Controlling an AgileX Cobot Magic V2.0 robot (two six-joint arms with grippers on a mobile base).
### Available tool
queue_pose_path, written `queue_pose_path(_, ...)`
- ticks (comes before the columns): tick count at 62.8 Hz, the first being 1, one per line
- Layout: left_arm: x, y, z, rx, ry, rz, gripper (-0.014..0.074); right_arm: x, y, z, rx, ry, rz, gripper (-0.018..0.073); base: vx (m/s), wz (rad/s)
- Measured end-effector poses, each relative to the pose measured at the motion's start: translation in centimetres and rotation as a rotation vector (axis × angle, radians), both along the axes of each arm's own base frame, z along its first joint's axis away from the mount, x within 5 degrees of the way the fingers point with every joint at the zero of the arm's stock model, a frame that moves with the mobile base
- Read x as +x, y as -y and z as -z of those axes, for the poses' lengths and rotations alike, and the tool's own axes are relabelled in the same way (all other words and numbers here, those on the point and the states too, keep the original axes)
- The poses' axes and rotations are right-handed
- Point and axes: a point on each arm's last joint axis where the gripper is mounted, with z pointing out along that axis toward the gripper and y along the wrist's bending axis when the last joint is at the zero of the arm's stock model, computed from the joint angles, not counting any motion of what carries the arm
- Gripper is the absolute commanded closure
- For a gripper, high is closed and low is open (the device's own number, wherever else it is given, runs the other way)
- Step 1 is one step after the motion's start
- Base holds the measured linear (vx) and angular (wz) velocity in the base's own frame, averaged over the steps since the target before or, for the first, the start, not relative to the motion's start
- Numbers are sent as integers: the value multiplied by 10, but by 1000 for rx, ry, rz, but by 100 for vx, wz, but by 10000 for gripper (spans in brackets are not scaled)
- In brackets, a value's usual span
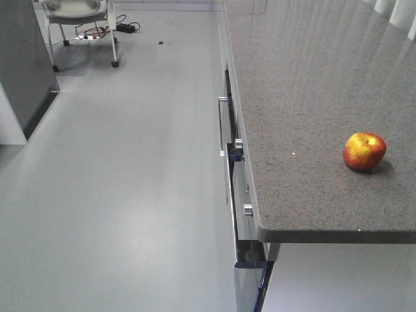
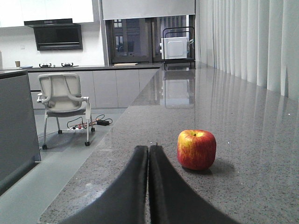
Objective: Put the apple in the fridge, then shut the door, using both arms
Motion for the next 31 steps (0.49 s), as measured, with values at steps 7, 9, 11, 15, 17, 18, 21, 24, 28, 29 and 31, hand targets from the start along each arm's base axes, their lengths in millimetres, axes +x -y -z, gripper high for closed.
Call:
queue_pose_path(7, 0, 0, 0, 0, 0, 0, 603, 0, 0, 0, 0, 0, 0, 563, 0, 0)
queue_pose_path(9, 0, 0, 0, 0, 0, 0, 603, 0, 0, 0, 0, 0, 0, 563, 0, 0)
queue_pose_path(11, 0, 0, 0, 0, 0, 0, 603, 0, 0, 0, 0, 0, 0, 563, 0, 0)
queue_pose_path(15, 0, 0, 0, 0, 0, 0, 603, 0, 0, 0, 0, 0, 0, 563, 0, 0)
queue_pose_path(17, 0, 0, 0, 0, 0, 0, 603, 0, 0, 0, 0, 0, 0, 563, 0, 0)
queue_pose_path(18, 0, 0, 0, 0, 0, 0, 603, 0, 0, 0, 0, 0, 0, 563, 0, 0)
queue_pose_path(21, 0, 0, 0, 0, 0, 0, 603, 0, 0, 0, 0, 0, 0, 563, 0, 0)
queue_pose_path(24, 0, 0, 0, 0, 0, 0, 603, 0, 0, 0, 0, 0, 0, 563, 0, 0)
queue_pose_path(28, 0, 0, 0, 0, 0, 0, 603, 0, 0, 0, 0, 0, 0, 563, 0, 0)
queue_pose_path(29, 0, 0, 0, 0, 0, 0, 603, 0, 0, 0, 0, 0, 0, 563, 0, 0)
queue_pose_path(31, 0, 0, 0, 0, 0, 0, 603, 0, 0, 0, 0, 0, 0, 563, 0, 0)
